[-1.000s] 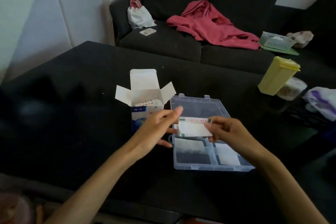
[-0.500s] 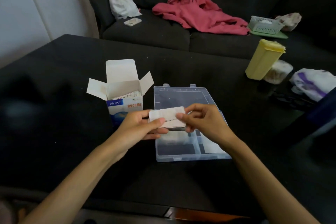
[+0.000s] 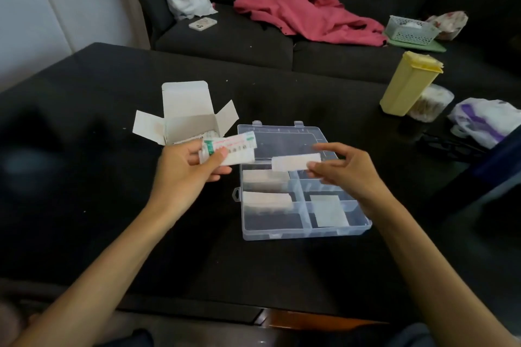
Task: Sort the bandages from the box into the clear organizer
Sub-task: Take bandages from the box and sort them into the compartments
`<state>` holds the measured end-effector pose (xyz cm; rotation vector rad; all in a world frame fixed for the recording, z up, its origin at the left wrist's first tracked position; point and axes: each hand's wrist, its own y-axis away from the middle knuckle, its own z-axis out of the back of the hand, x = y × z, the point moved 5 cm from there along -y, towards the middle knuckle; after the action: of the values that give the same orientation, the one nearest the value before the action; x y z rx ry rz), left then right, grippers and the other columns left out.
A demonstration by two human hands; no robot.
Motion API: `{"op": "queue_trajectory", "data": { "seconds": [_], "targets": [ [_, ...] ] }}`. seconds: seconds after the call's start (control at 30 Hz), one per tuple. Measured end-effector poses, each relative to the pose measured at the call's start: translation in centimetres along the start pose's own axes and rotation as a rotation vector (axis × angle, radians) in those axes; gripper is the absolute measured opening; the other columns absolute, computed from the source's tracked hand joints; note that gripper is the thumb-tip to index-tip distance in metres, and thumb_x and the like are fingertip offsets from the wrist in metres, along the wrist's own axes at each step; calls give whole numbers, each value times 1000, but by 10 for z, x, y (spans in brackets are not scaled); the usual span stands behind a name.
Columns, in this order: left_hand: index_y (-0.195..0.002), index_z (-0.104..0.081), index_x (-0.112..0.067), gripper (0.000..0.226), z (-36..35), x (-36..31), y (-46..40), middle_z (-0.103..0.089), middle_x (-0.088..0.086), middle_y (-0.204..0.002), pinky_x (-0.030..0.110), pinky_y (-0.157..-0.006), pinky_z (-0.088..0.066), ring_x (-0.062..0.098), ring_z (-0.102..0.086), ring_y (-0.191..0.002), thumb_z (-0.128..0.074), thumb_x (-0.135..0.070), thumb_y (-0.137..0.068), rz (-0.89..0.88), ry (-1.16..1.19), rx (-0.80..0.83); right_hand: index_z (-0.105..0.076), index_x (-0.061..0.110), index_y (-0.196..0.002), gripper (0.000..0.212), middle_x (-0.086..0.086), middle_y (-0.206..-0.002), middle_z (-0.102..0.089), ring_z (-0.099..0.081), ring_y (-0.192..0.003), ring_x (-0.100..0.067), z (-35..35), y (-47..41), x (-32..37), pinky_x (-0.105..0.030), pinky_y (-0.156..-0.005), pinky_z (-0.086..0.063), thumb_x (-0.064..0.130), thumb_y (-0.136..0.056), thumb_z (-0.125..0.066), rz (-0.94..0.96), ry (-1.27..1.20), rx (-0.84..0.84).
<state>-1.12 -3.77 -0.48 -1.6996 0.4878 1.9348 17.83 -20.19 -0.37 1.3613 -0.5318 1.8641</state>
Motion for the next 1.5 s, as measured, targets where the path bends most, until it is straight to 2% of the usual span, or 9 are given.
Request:
{"op": "queue_trajectory", "data": {
  "seconds": [0.23,0.33,0.43,0.6,0.83,0.93,1.03,1.3,1.5],
  "targets": [
    [-114,-64,-16,29,1,1,1,-69,3,-109,24,-68,-59,11,-72,-76,-65,-19,-85,14,21,-15,-68,26,-94,14,9,-72,-69,-65,-64,2,-29,7,-3,-12,-67,-52,19,-82,-69,145,298,201],
    [-110,-64,-20,24,0,2,1,-68,0,-109,23,-67,-58,10,-71,-76,-64,-19,-86,15,13,3,-69,26,-87,10,9,-74,-68,-64,-62,1,-38,6,-2,-7,-60,-49,18,-81,-70,166,341,241],
    [-111,-64,-20,24,-1,6,0,-68,-3,-106,20,-66,-58,8,-71,-77,-64,-20,-87,32,13,26,-72,22,-86,7,15,-79,-64,-62,-70,2,-43,3,-1,-5,-59,-47,18,-81,-71,191,425,240],
    [-112,-64,-19,25,-6,10,0,-69,-6,-97,20,-66,-58,8,-71,-76,-63,-19,-87,72,34,71,-75,21,-91,12,5,-97,-70,-58,-81,-4,-54,-2,-6,-20,-79,-49,24,-80,-72,218,594,233],
    [-90,-62,-29,8,-13,13,4,-66,-15,-83,17,-61,-56,5,-70,-71,-65,-22,-86,108,72,120,-74,29,-94,19,11,-90,-55,-52,-82,-8,-55,1,1,-19,-67,-42,41,-79,-70,363,872,131],
    [-84,-62,-31,7,-16,13,4,-68,-13,-81,15,-57,-55,5,-70,-68,-66,-26,-84,112,46,143,-68,26,-104,21,6,-89,-58,-54,-75,-7,-45,-2,12,-15,-66,-43,36,-88,-59,273,495,82],
    [-82,-64,-30,6,-22,15,8,-70,-10,-81,12,-54,-52,4,-69,-65,-68,-25,-83,112,12,186,-69,22,-93,29,6,-72,-62,-52,-60,-3,-42,3,18,-14,-58,-44,47,-85,-58,31,32,106],
    [-81,-65,-28,7,-29,12,10,-71,-11,-77,13,-54,-52,6,-70,-66,-71,-23,-80,98,42,193,-72,10,-91,16,-2,-69,-70,-50,-48,-7,-46,11,10,-11,-46,-41,22,-81,-68,-190,-233,276],
    [-82,-65,-30,10,-7,7,0,-68,-18,-67,12,-54,-53,4,-69,-65,-70,-21,-81,32,9,80,-70,14,-87,20,-3,-85,-74,-71,-79,-12,-30,6,9,-16,-64,-55,32,-82,-64,-154,-255,223]
  ]
}}
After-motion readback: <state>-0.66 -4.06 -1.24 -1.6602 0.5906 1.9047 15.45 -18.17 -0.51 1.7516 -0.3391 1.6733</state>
